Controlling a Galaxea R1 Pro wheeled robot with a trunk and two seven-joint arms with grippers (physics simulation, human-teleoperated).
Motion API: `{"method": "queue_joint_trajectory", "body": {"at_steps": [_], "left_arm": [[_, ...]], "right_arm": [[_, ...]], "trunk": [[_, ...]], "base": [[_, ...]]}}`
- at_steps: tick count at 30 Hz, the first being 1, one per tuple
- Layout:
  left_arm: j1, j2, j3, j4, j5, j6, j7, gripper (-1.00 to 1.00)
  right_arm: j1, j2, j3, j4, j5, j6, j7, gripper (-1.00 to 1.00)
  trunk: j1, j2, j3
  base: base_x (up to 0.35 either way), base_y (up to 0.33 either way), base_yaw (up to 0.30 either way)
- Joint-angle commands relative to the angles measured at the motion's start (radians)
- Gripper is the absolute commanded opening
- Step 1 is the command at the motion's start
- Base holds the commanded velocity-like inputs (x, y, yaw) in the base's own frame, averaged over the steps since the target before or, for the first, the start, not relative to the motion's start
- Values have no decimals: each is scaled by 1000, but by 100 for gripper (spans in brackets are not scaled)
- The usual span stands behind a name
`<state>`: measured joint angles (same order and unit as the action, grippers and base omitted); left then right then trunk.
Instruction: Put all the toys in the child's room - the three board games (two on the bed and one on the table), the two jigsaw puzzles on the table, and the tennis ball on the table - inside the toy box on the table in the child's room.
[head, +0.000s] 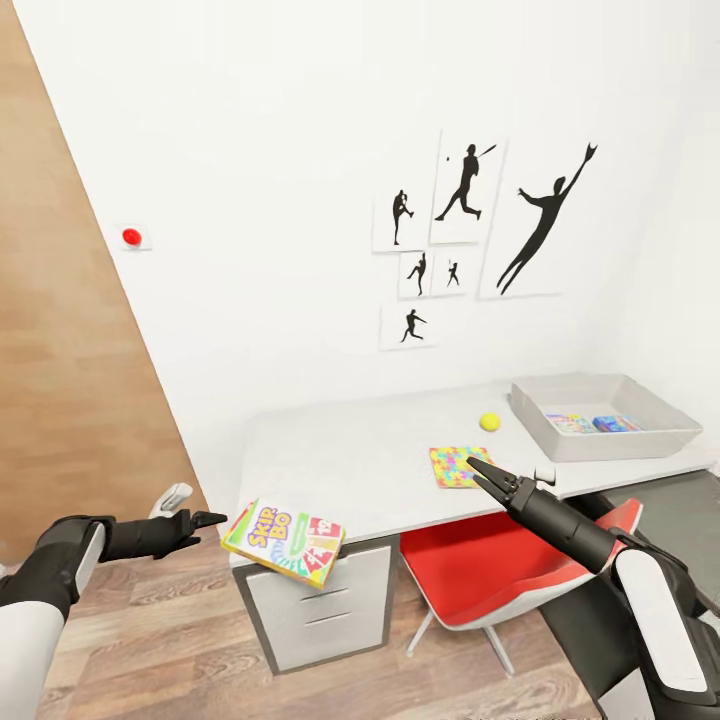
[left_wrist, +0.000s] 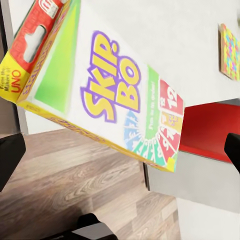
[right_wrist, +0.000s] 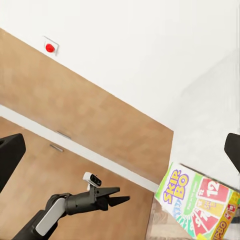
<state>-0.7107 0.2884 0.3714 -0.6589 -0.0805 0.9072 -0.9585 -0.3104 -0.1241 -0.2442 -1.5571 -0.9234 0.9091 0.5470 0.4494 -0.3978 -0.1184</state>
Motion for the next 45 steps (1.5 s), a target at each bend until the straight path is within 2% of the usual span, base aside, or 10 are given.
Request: {"method": "queue_joint_trajectory", "body": {"at_steps": [1,12,22,26,29,34,40,45], "left_arm": [[-1,-1,4,-1,-8,8,-8,100],[-3,3,8,-1,-5,13,-14,100],[-3,0,9,4,-4,42,-17,100],[-3,0,10,32,-3,45,-18,100],[-3,1,11,85,1,44,-21,100],[-3,0,10,114,3,42,-24,100],[-3,0,12,119,6,40,-32,100],[-2,3,17,119,11,43,-56,100]], "right_arm": [[-1,0,-1,0,2,6,4,100],[-1,4,-1,0,2,4,2,100],[-2,-3,-5,0,-3,12,2,100],[-2,-5,-26,-1,-7,20,6,100],[-1,-5,-63,-5,-11,64,11,100],[-1,2,-102,-10,-12,115,15,100],[-1,7,-112,-10,-12,125,14,100],[-1,7,-112,-11,-11,125,14,100]], "trunk": [[1,-2,-2],[1,-2,-2],[39,-72,-34],[54,-100,-46],[66,-121,-55],[85,-156,-71],[108,-198,-90],[108,-198,-90]], "base": [[0,-12,-141],[0,-2,-28],[0,0,0],[0,0,0],[0,0,0],[0,0,0],[0,0,0],[0,0,0]]}}
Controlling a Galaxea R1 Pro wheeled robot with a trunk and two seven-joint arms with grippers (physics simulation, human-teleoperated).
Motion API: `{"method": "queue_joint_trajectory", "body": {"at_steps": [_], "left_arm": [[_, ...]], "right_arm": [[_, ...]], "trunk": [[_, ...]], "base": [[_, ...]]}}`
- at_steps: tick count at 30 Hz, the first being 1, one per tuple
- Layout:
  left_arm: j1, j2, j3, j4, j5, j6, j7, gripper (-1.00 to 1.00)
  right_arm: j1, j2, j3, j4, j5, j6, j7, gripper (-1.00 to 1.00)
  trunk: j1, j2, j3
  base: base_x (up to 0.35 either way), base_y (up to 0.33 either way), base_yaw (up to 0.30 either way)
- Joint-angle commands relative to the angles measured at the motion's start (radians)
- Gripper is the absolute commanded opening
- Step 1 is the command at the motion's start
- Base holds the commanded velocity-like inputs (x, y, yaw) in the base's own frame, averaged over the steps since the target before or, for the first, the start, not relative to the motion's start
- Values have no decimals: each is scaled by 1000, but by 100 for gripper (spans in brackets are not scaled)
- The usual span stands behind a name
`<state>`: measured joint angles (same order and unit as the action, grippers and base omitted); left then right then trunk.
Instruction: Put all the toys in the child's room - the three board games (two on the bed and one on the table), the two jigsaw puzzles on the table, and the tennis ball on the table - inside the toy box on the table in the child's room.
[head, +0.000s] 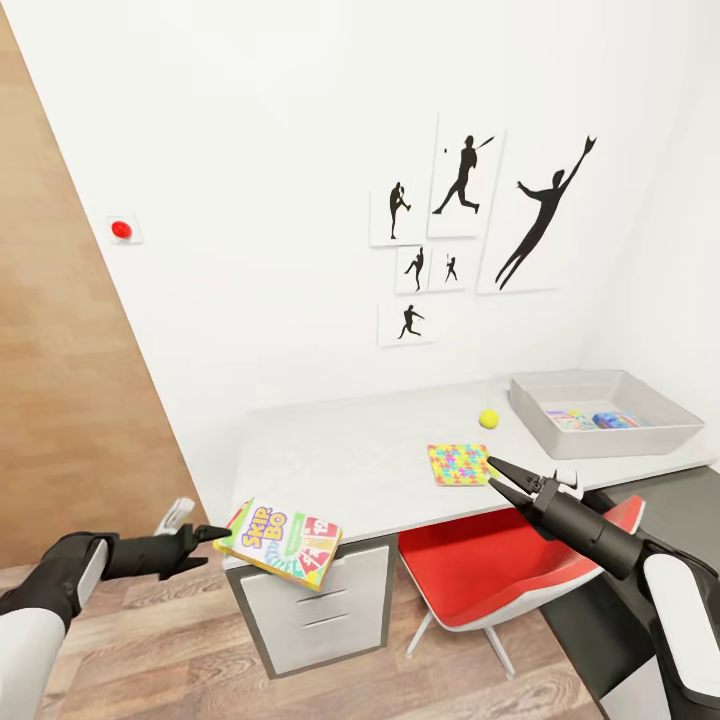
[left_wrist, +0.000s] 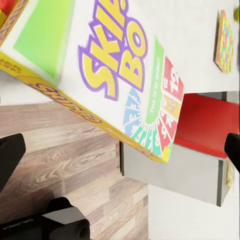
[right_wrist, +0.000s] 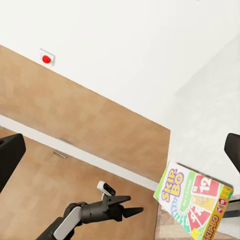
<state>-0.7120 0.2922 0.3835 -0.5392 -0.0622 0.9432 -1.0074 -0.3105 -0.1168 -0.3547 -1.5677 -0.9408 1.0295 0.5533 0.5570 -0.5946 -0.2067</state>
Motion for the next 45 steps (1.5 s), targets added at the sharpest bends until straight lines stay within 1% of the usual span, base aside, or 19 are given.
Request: {"method": "queue_joint_trajectory", "body": {"at_steps": [1,3,7,13,21,34,36,38,39,40,41,42,43,45], "left_arm": [[-1,0,5,0,-7,8,-13,100],[-1,0,5,0,-7,11,-40,100],[-1,0,3,0,-8,19,-59,100],[-1,-3,-2,0,-12,31,-65,100],[-1,-4,-4,0,-13,38,-66,100],[-1,-4,-2,0,-9,35,-66,100],[-1,-4,-1,0,-8,34,-67,100],[-1,-4,0,0,-8,32,-68,100],[-1,-4,1,0,-7,30,-68,100],[-1,-4,2,0,-7,30,-69,100],[-1,-4,3,0,-7,29,-69,100],[-1,-4,3,0,-7,29,-69,100],[-1,-4,4,0,-7,28,-69,100],[-1,-4,4,0,-7,28,-69,100]], "right_arm": [[-1,0,-1,0,6,5,8,100],[-1,0,-2,0,6,4,7,100],[-1,0,-2,0,7,4,7,100],[-1,0,-2,0,7,4,7,100],[-1,0,-3,1,7,4,8,100],[-1,1,-2,-3,5,2,12,100],[-1,1,-2,-4,4,5,22,100],[-1,0,-2,-4,3,7,60,100],[-1,0,-3,-4,3,8,104,100],[-1,0,-3,-4,3,8,130,100],[-1,0,-3,-4,4,9,185,100],[-1,0,-3,-4,4,10,212,100],[-1,-1,-3,-4,7,11,263,100],[3,-2,-3,-3,11,12,314,100]], "trunk": [[0,-1,-2],[0,-1,-2],[0,-1,-2],[23,-43,-20],[54,-99,-46],[104,-190,-86],[112,-204,-93],[119,-218,-99],[123,-225,-102],[127,-232,-105],[131,-239,-108],[135,-246,-111],[138,-253,-114],[146,-267,-121]], "base": [[0,0,0],[0,0,0],[0,0,0],[-4,0,0],[-169,0,0],[-12,0,0],[0,0,0],[0,0,0],[0,0,0],[0,0,0],[0,0,0],[0,0,0],[0,0,0],[0,0,0]]}}
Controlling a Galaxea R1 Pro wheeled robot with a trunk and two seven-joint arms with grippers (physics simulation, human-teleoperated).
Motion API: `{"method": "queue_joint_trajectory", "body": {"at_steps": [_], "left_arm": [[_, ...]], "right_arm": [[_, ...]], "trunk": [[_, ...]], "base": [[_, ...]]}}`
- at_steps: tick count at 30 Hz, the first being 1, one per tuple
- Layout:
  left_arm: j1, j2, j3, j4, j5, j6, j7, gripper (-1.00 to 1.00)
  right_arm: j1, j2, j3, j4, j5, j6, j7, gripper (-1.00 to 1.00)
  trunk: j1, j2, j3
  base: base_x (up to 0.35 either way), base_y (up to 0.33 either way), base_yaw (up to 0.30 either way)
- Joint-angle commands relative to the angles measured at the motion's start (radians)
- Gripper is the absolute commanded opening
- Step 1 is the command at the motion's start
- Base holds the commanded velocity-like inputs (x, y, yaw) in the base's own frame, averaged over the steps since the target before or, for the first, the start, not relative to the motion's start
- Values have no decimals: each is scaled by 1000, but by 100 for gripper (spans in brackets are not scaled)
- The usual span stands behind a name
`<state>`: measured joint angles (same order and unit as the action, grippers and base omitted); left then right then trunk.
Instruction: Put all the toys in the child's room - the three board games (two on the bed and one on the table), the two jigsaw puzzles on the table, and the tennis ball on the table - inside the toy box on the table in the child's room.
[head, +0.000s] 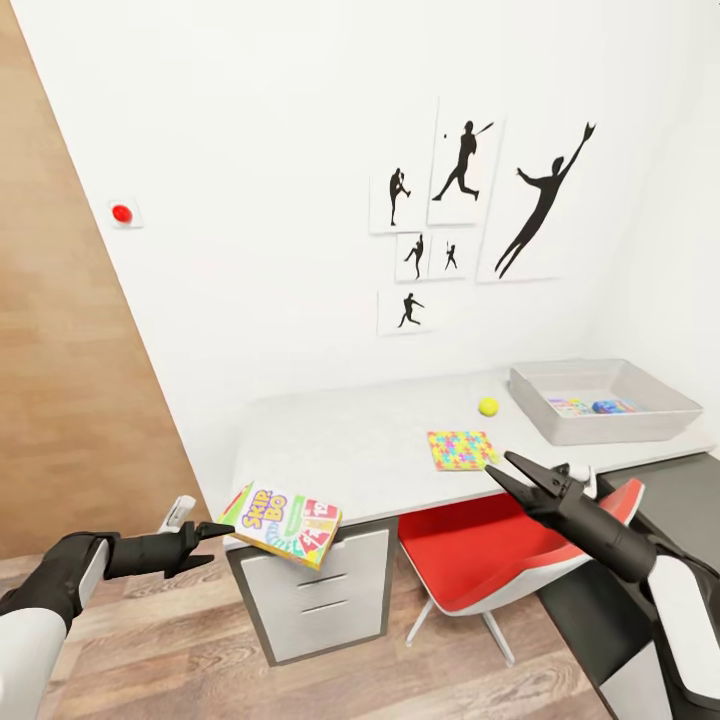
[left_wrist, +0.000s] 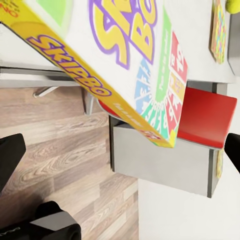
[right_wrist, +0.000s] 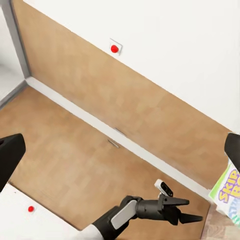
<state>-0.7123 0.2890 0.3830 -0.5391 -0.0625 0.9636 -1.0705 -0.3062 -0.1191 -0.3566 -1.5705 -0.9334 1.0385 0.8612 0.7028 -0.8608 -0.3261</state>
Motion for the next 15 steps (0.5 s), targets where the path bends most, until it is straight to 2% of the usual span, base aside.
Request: {"method": "queue_joint_trajectory", "body": {"at_steps": [1,7,15], "left_arm": [[-1,-1,5,0,-7,8,-6,100],[-1,-1,6,0,-1,6,-7,100],[-1,-1,5,1,81,0,-19,100]], "right_arm": [[4,0,-1,1,6,4,26,100],[13,0,-1,2,5,8,58,100],[15,-1,-1,3,1,9,63,100]], "trunk": [[4,-8,-4],[27,-50,-23],[58,-106,-48]], "base": [[0,0,0],[0,0,0],[0,0,0]]}}
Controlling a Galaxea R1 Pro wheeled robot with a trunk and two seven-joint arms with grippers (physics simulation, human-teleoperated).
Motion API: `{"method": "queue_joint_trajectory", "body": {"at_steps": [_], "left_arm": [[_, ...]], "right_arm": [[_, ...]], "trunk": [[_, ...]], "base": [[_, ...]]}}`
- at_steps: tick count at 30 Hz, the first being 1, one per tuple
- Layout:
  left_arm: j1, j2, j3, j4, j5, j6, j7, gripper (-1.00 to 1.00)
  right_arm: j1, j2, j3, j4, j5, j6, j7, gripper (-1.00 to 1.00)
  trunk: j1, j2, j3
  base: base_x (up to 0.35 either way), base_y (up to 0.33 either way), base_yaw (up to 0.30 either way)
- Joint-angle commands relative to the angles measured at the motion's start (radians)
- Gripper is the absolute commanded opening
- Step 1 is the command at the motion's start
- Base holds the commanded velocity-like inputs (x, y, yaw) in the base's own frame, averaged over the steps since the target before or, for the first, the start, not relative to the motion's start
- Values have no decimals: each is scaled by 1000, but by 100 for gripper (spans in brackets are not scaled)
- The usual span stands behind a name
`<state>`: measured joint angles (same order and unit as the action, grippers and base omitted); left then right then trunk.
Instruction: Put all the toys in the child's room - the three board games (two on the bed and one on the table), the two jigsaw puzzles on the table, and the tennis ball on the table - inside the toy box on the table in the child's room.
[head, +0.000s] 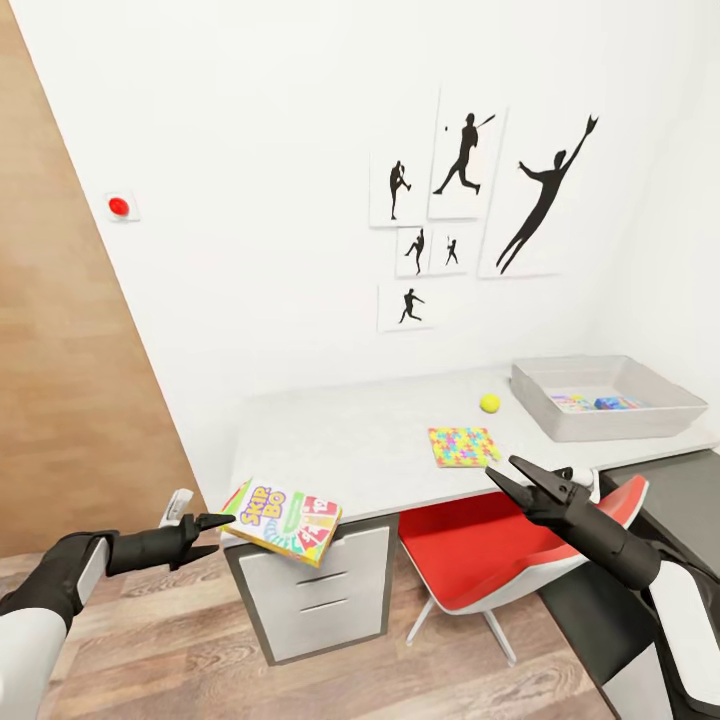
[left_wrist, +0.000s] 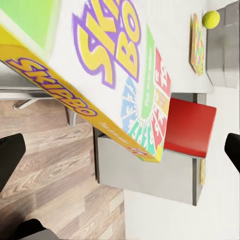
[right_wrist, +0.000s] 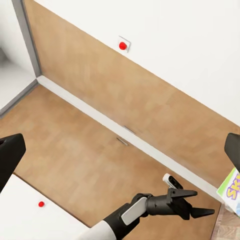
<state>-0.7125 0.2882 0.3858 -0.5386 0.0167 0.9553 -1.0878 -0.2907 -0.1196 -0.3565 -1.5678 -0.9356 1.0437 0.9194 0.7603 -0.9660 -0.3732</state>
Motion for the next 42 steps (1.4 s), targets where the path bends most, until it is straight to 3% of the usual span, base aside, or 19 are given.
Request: {"method": "queue_joint_trajectory", "body": {"at_steps": [1,19,28,42], "left_arm": [[-1,0,2,0,5,8,-2,100],[-1,1,-2,8,17,11,-8,100],[-1,0,-5,38,14,7,-83,100],[-1,0,-7,40,13,5,-97,100]], "right_arm": [[-1,0,-1,0,3,4,5,100],[-1,-4,-2,1,1,4,6,100],[-1,-7,-4,2,1,4,7,100],[-1,-8,-4,3,1,4,7,100]], "trunk": [[4,-8,-4],[73,-134,-61],[108,-197,-89],[161,-295,-133]], "base": [[0,0,0],[0,0,0],[0,0,0],[0,0,0]]}}
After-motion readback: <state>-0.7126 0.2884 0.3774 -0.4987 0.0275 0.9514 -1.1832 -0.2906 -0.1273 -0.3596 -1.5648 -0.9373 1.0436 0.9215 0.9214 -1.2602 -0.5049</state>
